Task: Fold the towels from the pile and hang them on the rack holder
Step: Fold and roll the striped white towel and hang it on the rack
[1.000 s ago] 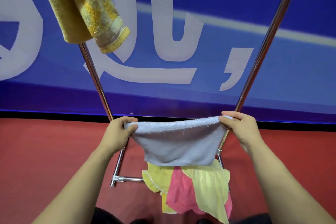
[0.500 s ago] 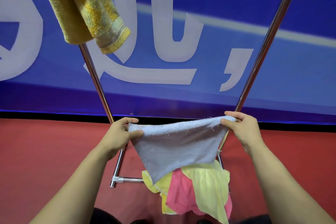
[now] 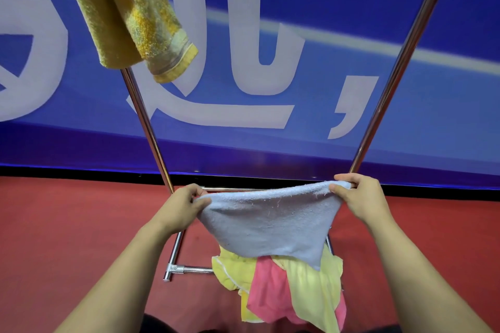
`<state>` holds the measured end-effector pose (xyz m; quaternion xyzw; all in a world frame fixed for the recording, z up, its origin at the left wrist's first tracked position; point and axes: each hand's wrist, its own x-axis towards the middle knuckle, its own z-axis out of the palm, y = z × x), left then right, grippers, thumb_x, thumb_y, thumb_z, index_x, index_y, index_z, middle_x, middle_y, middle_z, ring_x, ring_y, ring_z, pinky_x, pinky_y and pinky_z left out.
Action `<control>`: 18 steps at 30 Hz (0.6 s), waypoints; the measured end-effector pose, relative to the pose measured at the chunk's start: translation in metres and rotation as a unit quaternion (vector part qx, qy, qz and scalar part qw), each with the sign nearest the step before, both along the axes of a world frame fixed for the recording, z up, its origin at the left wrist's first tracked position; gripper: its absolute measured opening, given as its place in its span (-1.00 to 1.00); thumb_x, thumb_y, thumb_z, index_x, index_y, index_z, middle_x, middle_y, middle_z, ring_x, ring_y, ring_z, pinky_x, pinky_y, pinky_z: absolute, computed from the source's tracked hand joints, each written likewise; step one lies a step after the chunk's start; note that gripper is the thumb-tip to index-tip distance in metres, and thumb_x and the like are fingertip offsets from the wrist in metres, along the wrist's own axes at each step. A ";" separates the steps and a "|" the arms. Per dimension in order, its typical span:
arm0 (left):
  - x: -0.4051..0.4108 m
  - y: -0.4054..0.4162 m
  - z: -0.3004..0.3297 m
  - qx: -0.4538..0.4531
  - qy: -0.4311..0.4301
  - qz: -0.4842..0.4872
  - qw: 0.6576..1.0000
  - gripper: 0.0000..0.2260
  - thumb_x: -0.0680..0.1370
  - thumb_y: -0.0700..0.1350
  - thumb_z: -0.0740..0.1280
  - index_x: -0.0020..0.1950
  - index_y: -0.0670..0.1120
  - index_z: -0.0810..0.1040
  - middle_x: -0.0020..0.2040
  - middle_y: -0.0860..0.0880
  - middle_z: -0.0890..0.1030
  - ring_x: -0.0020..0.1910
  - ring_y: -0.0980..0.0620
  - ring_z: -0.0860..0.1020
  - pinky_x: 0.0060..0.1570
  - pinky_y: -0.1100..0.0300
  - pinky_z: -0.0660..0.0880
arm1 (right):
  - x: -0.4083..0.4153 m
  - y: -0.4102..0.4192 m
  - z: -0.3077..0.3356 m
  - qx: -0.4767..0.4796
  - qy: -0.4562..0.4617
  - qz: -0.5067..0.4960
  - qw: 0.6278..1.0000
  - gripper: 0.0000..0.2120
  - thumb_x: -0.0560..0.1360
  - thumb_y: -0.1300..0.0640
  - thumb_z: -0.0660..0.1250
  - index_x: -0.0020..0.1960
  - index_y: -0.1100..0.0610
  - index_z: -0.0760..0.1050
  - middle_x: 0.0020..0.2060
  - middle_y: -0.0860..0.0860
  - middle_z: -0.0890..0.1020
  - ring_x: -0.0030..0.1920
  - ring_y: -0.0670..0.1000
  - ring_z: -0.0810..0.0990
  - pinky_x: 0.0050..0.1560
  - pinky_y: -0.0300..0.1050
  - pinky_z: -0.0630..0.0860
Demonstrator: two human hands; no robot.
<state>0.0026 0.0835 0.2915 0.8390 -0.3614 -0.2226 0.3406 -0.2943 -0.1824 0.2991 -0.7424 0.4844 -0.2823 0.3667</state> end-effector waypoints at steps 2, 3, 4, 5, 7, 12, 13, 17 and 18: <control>0.003 0.003 0.003 -0.062 0.041 0.030 0.997 -0.94 0.57 -0.09 0.44 -0.06 -0.05 0.61 -0.34 -0.08 0.59 -0.35 -0.02 0.50 -0.22 0.11 0.47 | 0.000 -0.001 -0.001 -0.003 0.007 0.000 1.000 -0.73 0.44 0.15 0.55 0.13 0.11 0.70 -0.04 -0.02 0.67 0.05 0.03 0.64 0.06 -0.13 0.48; 0.004 0.004 0.005 -0.085 0.052 0.043 0.994 -0.95 0.54 -0.05 0.46 -0.05 0.00 0.64 -0.32 -0.08 0.60 -0.35 -0.01 0.51 -0.21 0.10 0.49 | 0.001 -0.001 -0.001 -0.002 0.009 0.001 1.000 -0.74 0.44 0.15 0.55 0.13 0.11 0.70 -0.05 -0.02 0.67 0.05 0.03 0.64 0.05 -0.13 0.47; 0.003 0.005 0.006 -0.101 0.053 0.051 0.992 -0.96 0.53 -0.05 0.48 -0.04 0.03 0.67 -0.28 -0.06 0.62 -0.33 0.04 0.53 -0.17 0.10 0.52 | 0.001 -0.001 -0.001 -0.001 0.013 0.003 1.000 -0.75 0.45 0.16 0.54 0.12 0.11 0.70 -0.06 -0.01 0.68 0.04 0.03 0.64 0.05 -0.14 0.47; 0.003 0.005 0.009 -0.113 0.051 0.058 0.991 -0.98 0.54 -0.09 0.49 -0.04 0.02 0.69 -0.23 -0.03 0.66 -0.31 0.13 0.55 -0.12 0.11 0.53 | 0.000 0.000 -0.001 -0.003 0.018 0.008 1.000 -0.77 0.45 0.16 0.54 0.11 0.10 0.71 -0.07 -0.02 0.68 0.03 0.03 0.65 0.04 -0.14 0.47; 0.001 0.005 0.010 -0.128 0.033 0.073 0.989 -0.94 0.55 -0.17 0.49 -0.04 -0.02 0.71 -0.18 0.07 0.69 -0.32 0.33 0.55 -0.07 0.20 0.50 | 0.000 0.001 -0.001 -0.006 0.030 0.023 0.999 -0.83 0.46 0.16 0.52 0.06 0.09 0.72 -0.10 -0.04 0.69 0.01 0.02 0.65 0.03 -0.15 0.46; 0.002 0.007 0.015 -0.101 -0.013 0.053 0.993 -0.82 0.48 -0.18 0.57 0.03 0.00 0.69 -0.16 0.15 0.68 -0.25 0.35 0.59 -0.17 0.47 0.46 | -0.003 0.000 -0.001 0.012 0.072 0.060 0.996 -0.97 0.49 0.13 0.50 -0.08 0.05 0.72 -0.13 -0.07 0.73 0.01 0.00 0.67 0.04 -0.10 0.51; 0.003 0.008 0.015 -0.077 -0.027 0.045 0.996 -0.80 0.47 -0.16 0.58 0.05 0.01 0.69 -0.11 0.11 0.70 -0.17 0.30 0.62 -0.10 0.40 0.50 | -0.003 0.000 -0.001 0.020 0.087 0.073 0.993 -0.97 0.49 0.12 0.50 -0.10 0.02 0.73 -0.13 -0.07 0.74 0.01 0.00 0.69 0.07 -0.06 0.55; 0.003 0.009 0.016 -0.046 -0.051 0.041 0.997 -0.78 0.47 -0.12 0.58 0.10 0.00 0.71 -0.08 0.08 0.71 -0.06 0.09 0.66 0.00 0.17 0.56 | -0.004 0.006 0.002 0.070 0.142 0.138 0.978 -0.88 0.36 0.14 0.60 -0.14 0.04 0.70 -0.23 0.04 0.76 -0.14 0.12 0.73 -0.02 0.06 0.64; 0.004 0.010 0.017 -0.043 -0.056 0.040 0.997 -0.77 0.47 -0.12 0.58 0.11 0.00 0.70 -0.07 0.08 0.71 -0.06 0.08 0.66 0.00 0.16 0.56 | -0.004 0.008 0.003 0.076 0.153 0.151 0.974 -0.84 0.33 0.15 0.63 -0.13 0.05 0.69 -0.24 0.06 0.75 -0.16 0.14 0.73 -0.06 0.07 0.64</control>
